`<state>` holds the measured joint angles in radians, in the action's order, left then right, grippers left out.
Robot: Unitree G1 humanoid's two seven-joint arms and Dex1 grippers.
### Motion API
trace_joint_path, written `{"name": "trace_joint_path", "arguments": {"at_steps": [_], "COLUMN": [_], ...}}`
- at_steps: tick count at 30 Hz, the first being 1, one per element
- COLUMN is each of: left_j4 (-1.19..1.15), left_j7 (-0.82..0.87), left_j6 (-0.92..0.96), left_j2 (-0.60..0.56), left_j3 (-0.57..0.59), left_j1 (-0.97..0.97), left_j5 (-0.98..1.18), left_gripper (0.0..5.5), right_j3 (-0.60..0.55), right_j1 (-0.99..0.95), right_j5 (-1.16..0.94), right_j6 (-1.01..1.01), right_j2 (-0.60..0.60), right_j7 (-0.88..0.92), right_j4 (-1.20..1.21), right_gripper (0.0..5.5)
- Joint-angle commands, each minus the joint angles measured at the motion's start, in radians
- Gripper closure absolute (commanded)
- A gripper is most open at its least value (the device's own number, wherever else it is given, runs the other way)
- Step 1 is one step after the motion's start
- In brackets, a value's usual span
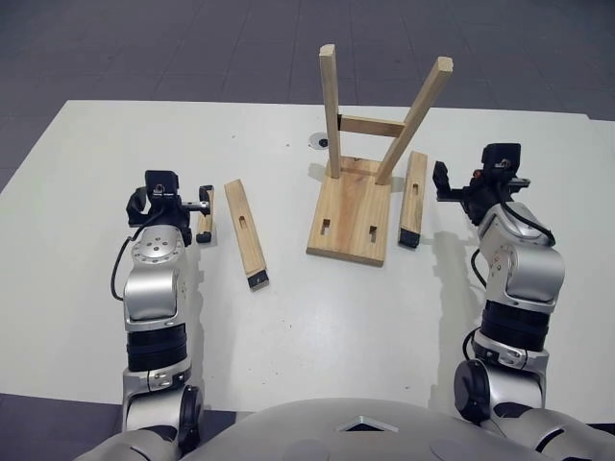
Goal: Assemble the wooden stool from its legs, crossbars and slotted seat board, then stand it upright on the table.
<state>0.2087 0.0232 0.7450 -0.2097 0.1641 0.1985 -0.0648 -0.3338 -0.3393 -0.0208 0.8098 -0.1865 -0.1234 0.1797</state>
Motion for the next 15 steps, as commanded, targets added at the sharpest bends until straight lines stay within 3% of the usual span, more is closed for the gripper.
{"name": "trace_joint_path", "arguments": {"at_steps": [1,15], "left_j4": [-0.089,-0.353], "left_j7": [-0.026,-0.055], "left_j6": [-0.006,-0.069], "left_j2": [-0.008,-0.061], "left_j3": [-0.079,-0.081], "left_j1": [0.006,0.008], "left_j5": [-0.024,-0.028], "left_gripper": [0.10,0.10], "right_j3": [-0.033,0.015], "right_j1": [-0.017,-0.043], "right_j5": [-0.035,-0.146], "right_j6": [-0.017,-0.018], "right_j2": [0.021,0.087], "right_j7": [0.046,0.083], "right_j4": [-0.016,0.053], "right_gripper": [0.13,0.13]}}
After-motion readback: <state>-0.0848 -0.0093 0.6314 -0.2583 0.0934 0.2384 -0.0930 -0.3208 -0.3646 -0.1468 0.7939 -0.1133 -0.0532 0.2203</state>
